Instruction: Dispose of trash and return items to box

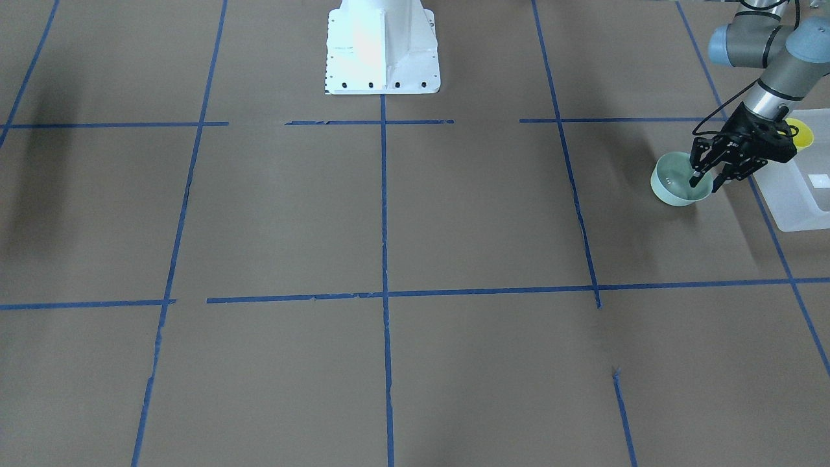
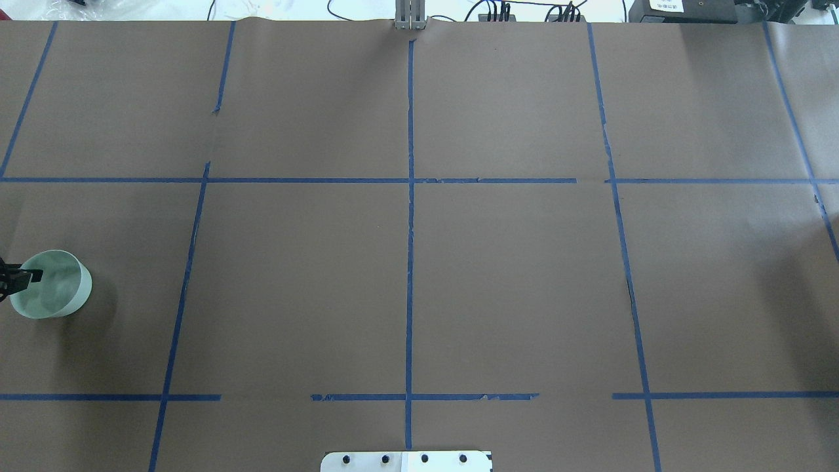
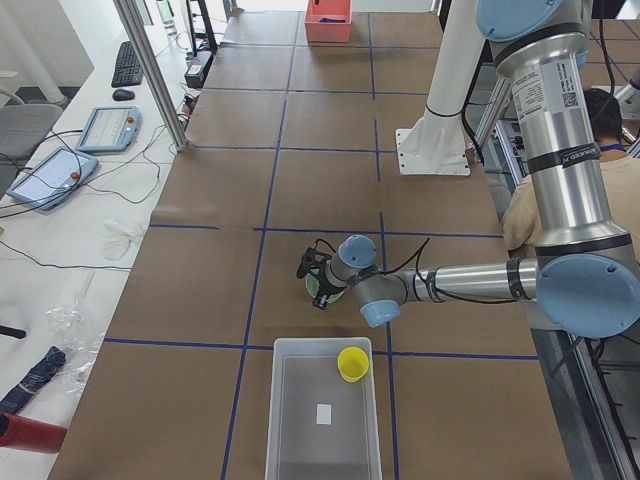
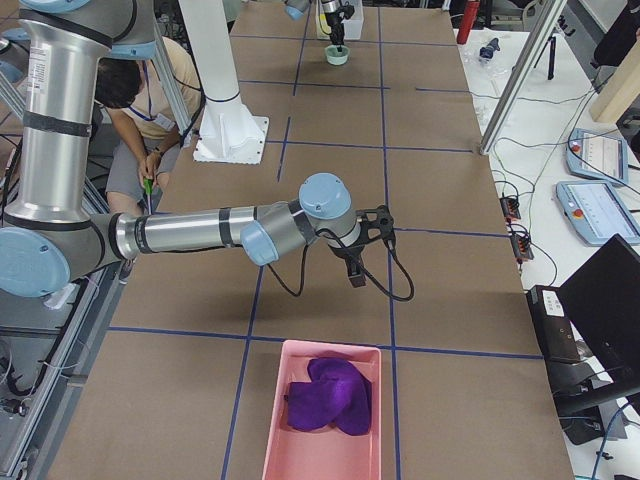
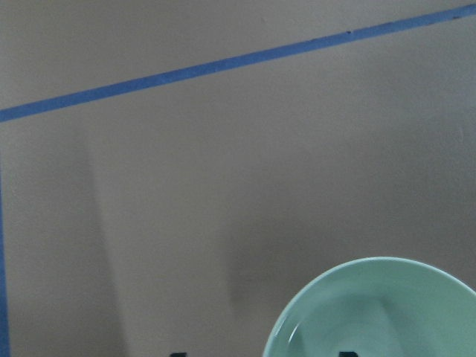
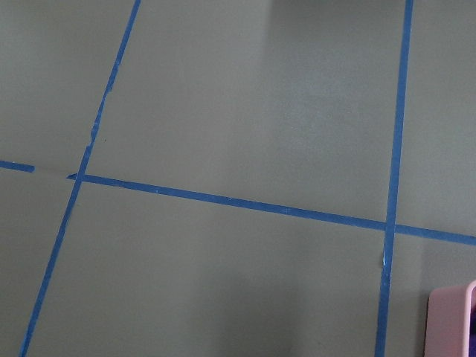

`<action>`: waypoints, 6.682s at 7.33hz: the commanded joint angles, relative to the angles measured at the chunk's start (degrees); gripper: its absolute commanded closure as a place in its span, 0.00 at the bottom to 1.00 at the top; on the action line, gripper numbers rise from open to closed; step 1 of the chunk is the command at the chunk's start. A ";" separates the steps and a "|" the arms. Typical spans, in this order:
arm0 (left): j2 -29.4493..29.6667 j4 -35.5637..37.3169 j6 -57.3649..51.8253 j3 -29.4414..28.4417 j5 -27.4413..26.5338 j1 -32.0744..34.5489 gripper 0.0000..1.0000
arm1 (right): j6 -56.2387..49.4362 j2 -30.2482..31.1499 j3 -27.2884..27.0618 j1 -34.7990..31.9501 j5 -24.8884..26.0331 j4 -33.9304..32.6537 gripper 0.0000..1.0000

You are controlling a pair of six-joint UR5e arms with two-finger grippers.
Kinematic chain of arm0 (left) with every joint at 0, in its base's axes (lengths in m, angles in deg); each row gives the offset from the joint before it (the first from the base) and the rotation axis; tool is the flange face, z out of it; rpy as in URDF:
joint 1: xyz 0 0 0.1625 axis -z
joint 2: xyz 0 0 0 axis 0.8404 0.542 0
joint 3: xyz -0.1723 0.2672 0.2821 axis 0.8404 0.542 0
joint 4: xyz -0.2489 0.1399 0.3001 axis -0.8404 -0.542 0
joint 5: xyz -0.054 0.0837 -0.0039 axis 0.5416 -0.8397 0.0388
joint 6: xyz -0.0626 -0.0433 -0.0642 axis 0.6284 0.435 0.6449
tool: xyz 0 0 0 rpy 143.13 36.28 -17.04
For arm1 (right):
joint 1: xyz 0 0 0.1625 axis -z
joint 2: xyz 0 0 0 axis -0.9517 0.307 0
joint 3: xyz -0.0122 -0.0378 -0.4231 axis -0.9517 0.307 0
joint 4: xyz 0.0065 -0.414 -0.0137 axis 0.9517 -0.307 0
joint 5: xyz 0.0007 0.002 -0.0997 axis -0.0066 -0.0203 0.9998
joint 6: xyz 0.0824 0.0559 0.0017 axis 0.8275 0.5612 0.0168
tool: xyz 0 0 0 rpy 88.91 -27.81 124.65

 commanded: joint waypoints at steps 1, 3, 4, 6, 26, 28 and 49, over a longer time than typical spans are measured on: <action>0.50 0.57 -7.57 0.38 6.36 1.05 1.00 | 0.15 0.57 -0.06 0.00 -0.10 0.92 0.00; 0.59 8.70 -18.98 4.30 19.89 13.13 1.00 | 0.07 0.57 -0.06 0.00 -0.10 1.00 0.00; 0.68 16.15 -29.84 6.16 24.30 19.63 1.00 | 0.07 0.66 -0.06 0.00 -0.10 1.00 0.00; 1.55 30.13 -46.30 8.46 26.10 29.49 1.00 | -0.02 0.66 -0.06 0.00 -0.10 1.00 0.00; 3.13 25.61 -49.21 0.04 20.29 39.82 0.00 | 0.07 -0.05 0.21 0.00 2.18 0.83 0.00; 7.69 49.35 -49.81 11.23 20.04 39.65 0.00 | -1.68 0.74 0.29 0.61 2.44 0.22 0.00; 13.78 76.43 -51.84 14.62 21.88 38.77 0.00 | -12.59 -2.86 2.32 -3.69 7.46 -28.00 0.00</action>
